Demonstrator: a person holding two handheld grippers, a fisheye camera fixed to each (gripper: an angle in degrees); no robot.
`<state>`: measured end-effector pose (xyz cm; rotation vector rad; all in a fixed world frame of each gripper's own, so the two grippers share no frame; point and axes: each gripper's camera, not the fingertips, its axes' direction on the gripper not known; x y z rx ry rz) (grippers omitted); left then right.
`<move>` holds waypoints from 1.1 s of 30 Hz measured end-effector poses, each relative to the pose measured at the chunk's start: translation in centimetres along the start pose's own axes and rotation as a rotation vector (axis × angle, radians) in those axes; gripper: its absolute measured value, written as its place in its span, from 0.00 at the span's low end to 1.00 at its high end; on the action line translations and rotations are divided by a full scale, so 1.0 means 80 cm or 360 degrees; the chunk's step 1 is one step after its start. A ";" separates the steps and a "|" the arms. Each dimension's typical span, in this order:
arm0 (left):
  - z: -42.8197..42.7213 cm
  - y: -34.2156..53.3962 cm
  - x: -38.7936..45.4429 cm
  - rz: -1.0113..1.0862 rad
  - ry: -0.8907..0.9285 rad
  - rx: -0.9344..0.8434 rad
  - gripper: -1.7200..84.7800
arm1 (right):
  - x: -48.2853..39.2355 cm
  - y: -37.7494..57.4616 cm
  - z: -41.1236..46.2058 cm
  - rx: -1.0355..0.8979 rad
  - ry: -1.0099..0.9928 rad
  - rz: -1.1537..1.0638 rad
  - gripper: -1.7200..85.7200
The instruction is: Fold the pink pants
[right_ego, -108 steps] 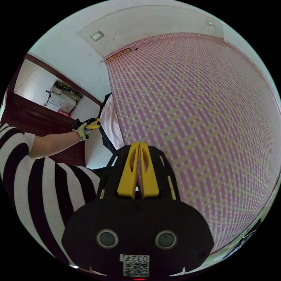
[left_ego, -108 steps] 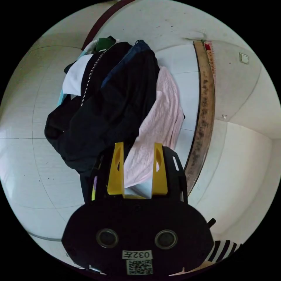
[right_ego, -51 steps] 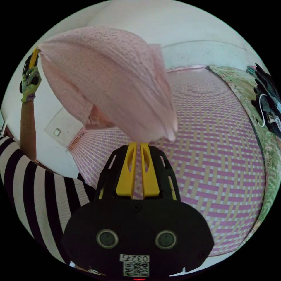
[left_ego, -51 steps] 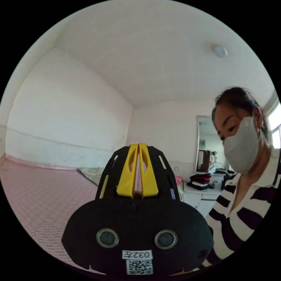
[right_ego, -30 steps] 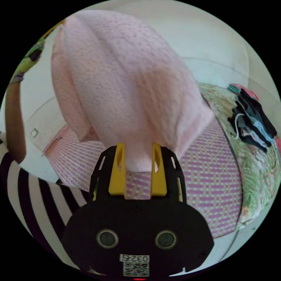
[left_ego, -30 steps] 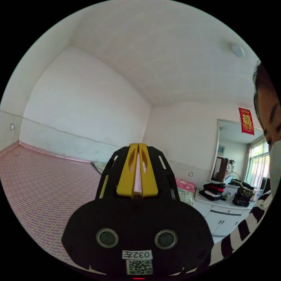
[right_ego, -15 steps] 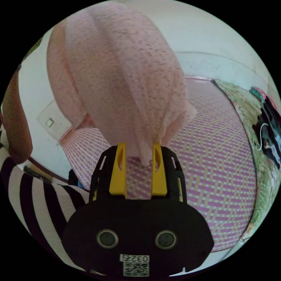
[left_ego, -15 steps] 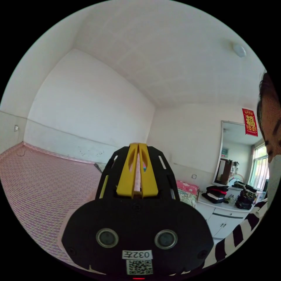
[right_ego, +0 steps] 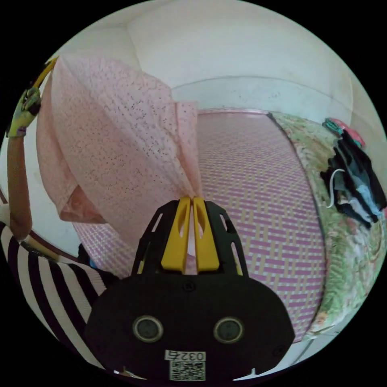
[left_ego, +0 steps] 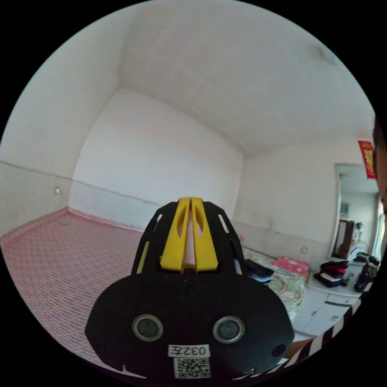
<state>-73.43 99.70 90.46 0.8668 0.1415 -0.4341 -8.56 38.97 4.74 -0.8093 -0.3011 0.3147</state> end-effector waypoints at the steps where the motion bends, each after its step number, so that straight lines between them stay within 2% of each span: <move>1: 0.017 -0.013 -0.021 -0.0036 -0.0005 -0.0095 0.01 | 0.013 -0.019 -0.013 0.0034 0.0149 -0.0004 0.01; 3: 0.043 -0.033 -0.053 -0.0074 0.0033 -0.0243 0.01 | 0.030 -0.052 -0.048 0.0135 0.0392 -0.0015 0.01; 6: 0.062 -0.053 -0.094 0.0007 0.0170 -0.0350 0.01 | 0.041 -0.090 -0.140 0.0475 0.0651 -0.0003 0.01; 8: 0.070 -0.057 -0.105 0.0214 0.0538 -0.0467 0.01 | 0.039 -0.092 -0.194 0.0673 0.0817 0.0029 0.01; 10: 0.088 -0.036 -0.112 0.0408 0.1237 -0.0844 0.01 | 0.043 -0.075 -0.244 0.0845 0.0906 0.0092 0.01; 12: 0.098 0.000 -0.117 0.0420 0.1533 -0.1089 0.01 | 0.050 -0.055 -0.259 0.0886 0.0944 0.0158 0.01; 14: 0.109 0.038 -0.137 0.0267 0.1512 -0.1249 0.01 | 0.057 -0.033 -0.253 0.0833 0.1059 0.0219 0.01; 15: 0.118 0.062 -0.162 0.0086 0.1452 -0.1336 0.01 | 0.064 -0.019 -0.241 0.0763 0.1095 0.0243 0.01; 17: 0.134 0.096 -0.212 -0.0296 0.1252 -0.1413 0.01 | 0.080 0.004 -0.217 0.0622 0.1099 0.0327 0.01; 19: 0.147 0.134 -0.283 -0.0798 0.0906 -0.1387 0.01 | 0.101 0.038 -0.185 0.0465 0.1086 0.0483 0.01; 21: 0.155 0.153 -0.323 -0.1025 0.0649 -0.1346 0.01 | 0.112 0.064 -0.165 0.0381 0.1085 0.0613 0.01; 22: 0.165 0.159 -0.340 -0.1082 0.0507 -0.1366 0.01 | 0.119 0.079 -0.151 0.0316 0.1080 0.0685 0.01; 25: 0.212 0.164 -0.365 -0.1162 0.0319 -0.1460 0.04 | 0.134 0.108 -0.127 0.0190 0.1048 0.0829 0.01; 28: 0.276 0.166 -0.378 -0.1163 0.0231 -0.1619 0.06 | 0.145 0.121 -0.121 0.0157 0.1045 0.0928 0.01; 33: 0.357 0.178 -0.391 -0.1191 0.0268 -0.1858 0.11 | 0.157 0.115 -0.129 0.0180 0.1016 0.0993 0.01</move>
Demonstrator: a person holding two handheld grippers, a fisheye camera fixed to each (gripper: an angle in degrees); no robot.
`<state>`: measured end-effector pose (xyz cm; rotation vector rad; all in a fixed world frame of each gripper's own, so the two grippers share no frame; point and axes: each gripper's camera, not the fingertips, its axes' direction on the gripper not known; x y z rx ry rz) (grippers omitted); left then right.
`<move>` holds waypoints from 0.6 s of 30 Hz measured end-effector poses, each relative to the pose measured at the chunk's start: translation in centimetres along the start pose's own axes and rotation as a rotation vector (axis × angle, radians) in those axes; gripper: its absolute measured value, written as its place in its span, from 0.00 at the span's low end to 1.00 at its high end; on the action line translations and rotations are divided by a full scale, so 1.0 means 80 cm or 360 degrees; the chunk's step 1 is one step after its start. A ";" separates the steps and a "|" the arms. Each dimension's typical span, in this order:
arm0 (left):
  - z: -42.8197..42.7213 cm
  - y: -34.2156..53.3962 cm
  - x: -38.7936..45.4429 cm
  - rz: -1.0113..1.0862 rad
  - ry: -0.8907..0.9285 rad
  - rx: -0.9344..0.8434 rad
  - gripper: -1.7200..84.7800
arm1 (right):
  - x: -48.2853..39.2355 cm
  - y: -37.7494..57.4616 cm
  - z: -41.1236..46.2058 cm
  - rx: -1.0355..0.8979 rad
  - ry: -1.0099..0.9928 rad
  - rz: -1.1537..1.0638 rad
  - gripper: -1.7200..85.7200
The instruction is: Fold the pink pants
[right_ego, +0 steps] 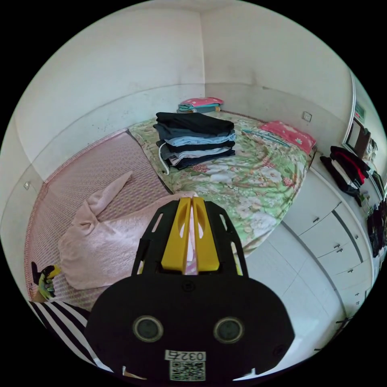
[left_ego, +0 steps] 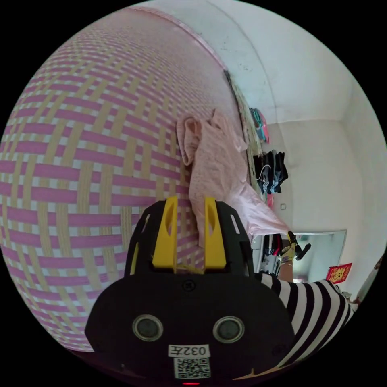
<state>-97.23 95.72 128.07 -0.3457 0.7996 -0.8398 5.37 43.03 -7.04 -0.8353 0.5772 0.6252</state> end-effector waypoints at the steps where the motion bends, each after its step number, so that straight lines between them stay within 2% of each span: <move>1: 0.006 -0.011 0.004 0.0019 -0.0013 -0.0063 0.11 | -0.001 -0.004 0.000 -0.0001 0.0005 0.0002 0.01; 5: 0.013 -0.027 0.014 0.0076 0.0088 -0.0165 0.09 | -0.006 -0.019 0.006 -0.0006 0.0006 -0.0002 0.01; 7: 0.020 -0.039 0.021 0.0155 0.0095 -0.0305 0.03 | -0.015 -0.033 0.016 -0.0014 0.0006 -0.0001 0.01; 9: 0.008 -0.050 0.021 0.0160 0.0170 -0.0261 0.02 | -0.023 -0.049 0.025 -0.0020 -0.0005 -0.0001 0.01; 11: -0.021 -0.064 0.021 0.0187 0.0399 -0.0148 0.01 | -0.033 -0.067 0.031 -0.0015 -0.0020 -0.0009 0.01; 13: -0.084 -0.078 0.029 0.0384 0.0813 0.0028 0.01 | -0.048 -0.093 0.040 -0.0024 -0.0024 -0.0048 0.01; 14: -0.104 -0.079 0.033 0.0467 0.0875 0.0062 0.01 | -0.053 -0.100 0.043 -0.0031 -0.0025 -0.0066 0.01; 16: -0.189 -0.072 0.042 0.0771 0.0860 0.0133 0.01 | -0.073 -0.121 0.055 -0.0053 -0.0054 -0.0145 0.01; 18: -0.250 -0.061 0.028 0.0812 0.0684 0.0176 0.01 | -0.088 -0.134 0.074 -0.0113 -0.0136 -0.0185 0.01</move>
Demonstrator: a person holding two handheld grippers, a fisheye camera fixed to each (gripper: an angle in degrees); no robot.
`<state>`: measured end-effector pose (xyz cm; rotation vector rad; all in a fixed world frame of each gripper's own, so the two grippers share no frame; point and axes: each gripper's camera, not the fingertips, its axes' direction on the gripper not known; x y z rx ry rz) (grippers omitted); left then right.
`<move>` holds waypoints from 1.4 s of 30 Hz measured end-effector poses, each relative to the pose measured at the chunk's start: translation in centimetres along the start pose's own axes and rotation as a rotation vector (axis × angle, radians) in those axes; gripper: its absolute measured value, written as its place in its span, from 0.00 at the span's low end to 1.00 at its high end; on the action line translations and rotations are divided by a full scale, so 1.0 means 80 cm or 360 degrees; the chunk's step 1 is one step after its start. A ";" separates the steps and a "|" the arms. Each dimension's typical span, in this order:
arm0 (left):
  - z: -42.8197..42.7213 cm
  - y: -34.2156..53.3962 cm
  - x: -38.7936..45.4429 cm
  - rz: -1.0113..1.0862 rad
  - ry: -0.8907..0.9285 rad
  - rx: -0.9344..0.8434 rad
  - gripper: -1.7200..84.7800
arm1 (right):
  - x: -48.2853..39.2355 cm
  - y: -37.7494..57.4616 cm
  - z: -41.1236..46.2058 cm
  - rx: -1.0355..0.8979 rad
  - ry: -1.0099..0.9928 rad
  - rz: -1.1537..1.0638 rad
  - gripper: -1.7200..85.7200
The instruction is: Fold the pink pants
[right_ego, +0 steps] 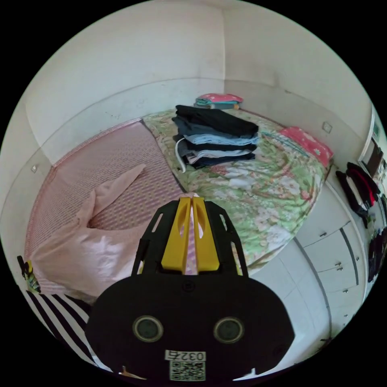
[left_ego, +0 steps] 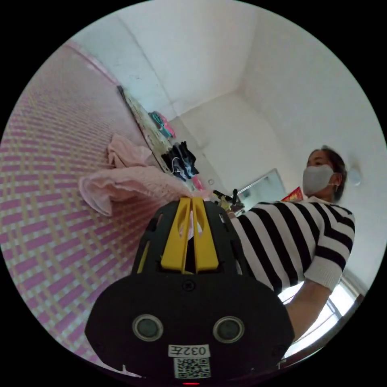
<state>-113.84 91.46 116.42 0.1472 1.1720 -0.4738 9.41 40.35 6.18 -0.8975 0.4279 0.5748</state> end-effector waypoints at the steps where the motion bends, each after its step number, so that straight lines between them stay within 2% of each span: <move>1: -0.041 0.008 0.001 -0.0071 -0.0153 0.0012 0.01 | -0.008 -0.010 0.020 -0.0088 -0.0068 -0.0022 0.02; 2: -0.061 0.014 -0.003 -0.0147 -0.0239 0.0014 0.01 | -0.012 -0.014 0.033 -0.0140 -0.0104 -0.0026 0.02; 4: -0.127 0.049 -0.040 -0.0663 -0.0547 0.0034 0.01 | -0.026 -0.025 0.087 -0.0302 -0.0350 0.0012 0.08; 5: -0.142 0.062 -0.052 -0.0829 -0.0590 0.0073 0.01 | -0.029 -0.027 0.100 -0.0341 -0.0425 0.0033 0.09; 7: -0.193 0.119 -0.077 -0.1375 -0.0809 0.0378 0.00 | -0.036 -0.032 0.145 -0.0475 -0.0696 0.0143 0.12; 10: -0.220 0.169 -0.054 -0.1403 -0.0895 0.0813 0.02 | -0.027 -0.032 0.160 -0.0456 -0.0739 0.0310 0.12; 13: -0.222 0.208 -0.043 -0.1438 -0.0895 0.0979 0.03 | 0.002 -0.029 0.163 -0.0476 -0.0614 0.0428 0.12; 20: -0.206 0.237 -0.060 -0.1468 -0.0694 0.1003 0.08 | 0.064 -0.014 0.183 -0.0684 -0.0472 0.0614 0.12; 25: -0.186 0.223 -0.102 -0.1532 -0.0551 0.0970 0.12 | 0.067 -0.027 0.206 -0.0757 -0.0707 0.0665 0.10; 29: -0.174 0.210 -0.132 -0.1511 -0.0404 0.1033 0.07 | 0.049 -0.055 0.230 -0.0884 -0.0896 0.0592 0.02; 32: -0.169 0.203 -0.154 -0.1574 -0.0272 0.1075 0.02 | 0.042 -0.096 0.212 -0.0729 -0.0933 0.0544 0.02; 36: -0.188 0.204 -0.174 -0.1669 -0.0215 0.1081 0.01 | 0.076 -0.152 0.178 -0.0236 -0.1234 0.0693 0.09; 38: -0.198 0.204 -0.178 -0.1667 -0.0206 0.1056 0.01 | 0.092 -0.171 0.176 -0.0238 -0.1197 0.0744 0.10; 40: -0.207 0.205 -0.182 -0.1649 -0.0251 0.0998 0.01 | 0.099 -0.183 0.176 -0.0321 -0.0948 0.0748 0.10; 42: -0.213 0.211 -0.183 -0.1633 -0.0283 0.1019 0.01 | 0.107 -0.178 0.171 -0.0279 -0.0848 0.0783 0.10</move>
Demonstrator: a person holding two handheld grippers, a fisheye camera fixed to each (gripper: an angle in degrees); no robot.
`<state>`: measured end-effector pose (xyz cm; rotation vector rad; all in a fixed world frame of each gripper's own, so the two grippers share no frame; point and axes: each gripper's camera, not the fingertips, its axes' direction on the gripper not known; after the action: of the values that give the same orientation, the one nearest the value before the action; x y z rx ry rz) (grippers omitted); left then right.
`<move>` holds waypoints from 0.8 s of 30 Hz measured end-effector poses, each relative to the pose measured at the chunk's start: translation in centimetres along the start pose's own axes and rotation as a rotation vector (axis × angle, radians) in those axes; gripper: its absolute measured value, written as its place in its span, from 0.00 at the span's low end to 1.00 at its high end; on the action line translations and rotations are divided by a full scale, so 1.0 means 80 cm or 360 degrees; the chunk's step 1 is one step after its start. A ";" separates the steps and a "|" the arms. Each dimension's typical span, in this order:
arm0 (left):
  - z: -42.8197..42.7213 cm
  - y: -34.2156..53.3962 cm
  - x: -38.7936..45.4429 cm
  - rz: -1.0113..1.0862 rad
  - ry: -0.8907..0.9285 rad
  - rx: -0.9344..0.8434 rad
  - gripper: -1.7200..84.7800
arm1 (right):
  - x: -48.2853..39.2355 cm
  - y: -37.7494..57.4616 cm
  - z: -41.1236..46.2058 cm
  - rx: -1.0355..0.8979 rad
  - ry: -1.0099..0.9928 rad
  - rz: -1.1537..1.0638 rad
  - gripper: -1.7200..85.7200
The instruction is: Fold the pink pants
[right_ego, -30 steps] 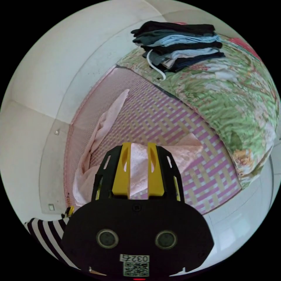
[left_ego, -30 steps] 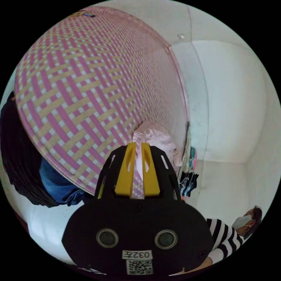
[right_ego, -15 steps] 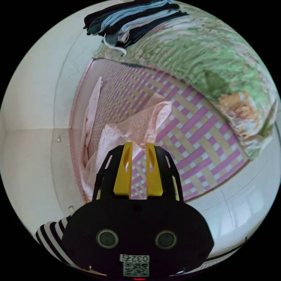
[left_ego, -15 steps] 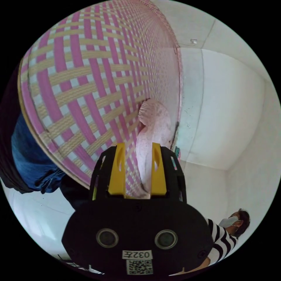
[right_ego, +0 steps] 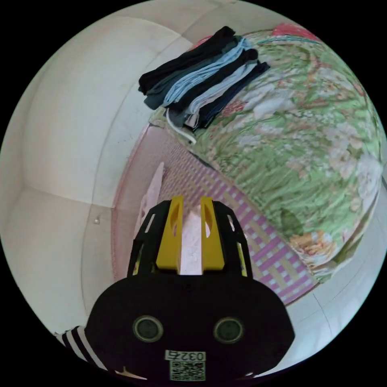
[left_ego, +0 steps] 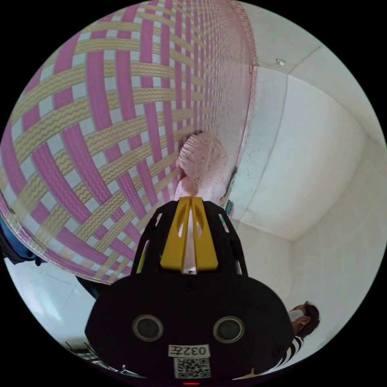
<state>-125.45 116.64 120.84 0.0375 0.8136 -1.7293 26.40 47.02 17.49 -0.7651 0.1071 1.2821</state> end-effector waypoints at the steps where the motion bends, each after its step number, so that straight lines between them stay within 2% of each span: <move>1: -0.003 0.000 -0.005 0.0002 0.0033 0.0013 0.01 | 0.010 0.005 -0.003 0.0025 0.0001 0.0059 0.10; 4: -0.008 0.002 -0.022 -0.0015 0.0096 0.0049 0.01 | 0.034 0.020 0.005 -0.0023 -0.0002 0.0163 0.10; 9: -0.014 0.001 -0.040 -0.0011 0.0120 0.0057 0.01 | 0.050 0.034 0.010 -0.0111 0.0084 0.0121 0.11; 14: -0.011 -0.005 -0.052 -0.0056 0.0080 0.0052 0.01 | 0.030 0.016 0.010 -0.0118 0.0086 -0.0056 0.12; 18: -0.004 -0.010 -0.059 -0.0062 -0.0006 0.0084 0.01 | -0.006 -0.010 0.043 -0.0313 0.0231 -0.0258 0.12; 20: -0.001 -0.012 -0.062 -0.0055 -0.0044 0.0131 0.01 | -0.018 -0.016 0.064 -0.0454 0.0360 -0.0317 0.11; 22: 0.011 -0.015 -0.069 -0.0080 -0.0052 0.0124 0.01 | -0.030 -0.018 0.085 -0.0673 0.0453 -0.0369 0.05; 24: 0.018 -0.016 -0.069 -0.0052 -0.0046 0.0136 0.01 | -0.047 -0.017 0.070 -0.0648 0.0453 -0.0449 0.03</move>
<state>-124.18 120.64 124.88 0.0568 0.7225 -1.7911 24.55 47.02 24.08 -1.2648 -0.0352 0.9292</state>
